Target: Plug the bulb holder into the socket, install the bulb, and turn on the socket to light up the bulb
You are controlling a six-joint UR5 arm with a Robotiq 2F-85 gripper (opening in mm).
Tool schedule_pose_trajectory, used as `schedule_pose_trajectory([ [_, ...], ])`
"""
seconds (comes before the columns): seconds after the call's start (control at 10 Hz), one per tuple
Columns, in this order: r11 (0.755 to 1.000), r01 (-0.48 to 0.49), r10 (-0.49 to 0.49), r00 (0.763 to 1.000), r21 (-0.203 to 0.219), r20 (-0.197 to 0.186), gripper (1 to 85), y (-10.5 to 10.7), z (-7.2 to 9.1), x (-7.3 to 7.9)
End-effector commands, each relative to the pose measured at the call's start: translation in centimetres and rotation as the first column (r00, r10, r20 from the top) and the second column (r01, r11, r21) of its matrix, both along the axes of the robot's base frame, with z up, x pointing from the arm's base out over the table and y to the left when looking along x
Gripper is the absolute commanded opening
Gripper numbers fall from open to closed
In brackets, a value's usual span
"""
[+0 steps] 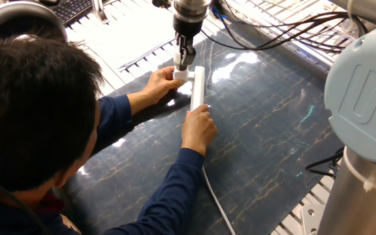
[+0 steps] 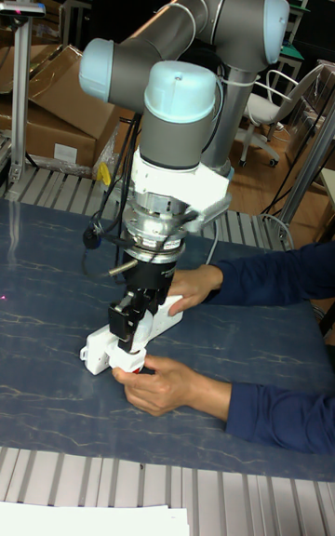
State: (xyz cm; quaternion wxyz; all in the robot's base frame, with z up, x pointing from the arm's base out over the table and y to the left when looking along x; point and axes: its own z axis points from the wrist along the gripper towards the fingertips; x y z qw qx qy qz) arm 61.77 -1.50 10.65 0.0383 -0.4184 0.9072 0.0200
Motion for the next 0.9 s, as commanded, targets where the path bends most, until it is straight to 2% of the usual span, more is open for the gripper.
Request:
schedule_pose_trajectory([
  [0.0,0.925,0.380,-0.377,0.921,0.014,-0.101,1.0,0.8,-0.1,-1.7],
  [0.2,0.854,0.521,-0.515,0.846,0.006,-0.135,1.0,1.2,-0.1,-1.9],
  [0.3,0.815,0.580,-0.572,0.803,-0.004,-0.167,1.0,1.1,0.4,-1.6],
  [0.4,0.782,0.623,-0.608,0.764,0.001,-0.214,1.0,1.5,1.2,-1.1],
  [0.5,0.741,0.671,-0.649,0.722,0.017,-0.238,1.0,2.3,1.4,-0.2],
  [0.6,0.703,0.711,-0.686,0.688,0.031,-0.236,1.0,2.7,0.8,0.3],
  [0.7,0.661,0.750,-0.725,0.647,0.028,-0.235,1.0,2.1,0.2,0.3],
  [0.8,0.637,0.770,-0.749,0.622,0.010,-0.228,1.0,1.4,0.0,0.1],
])
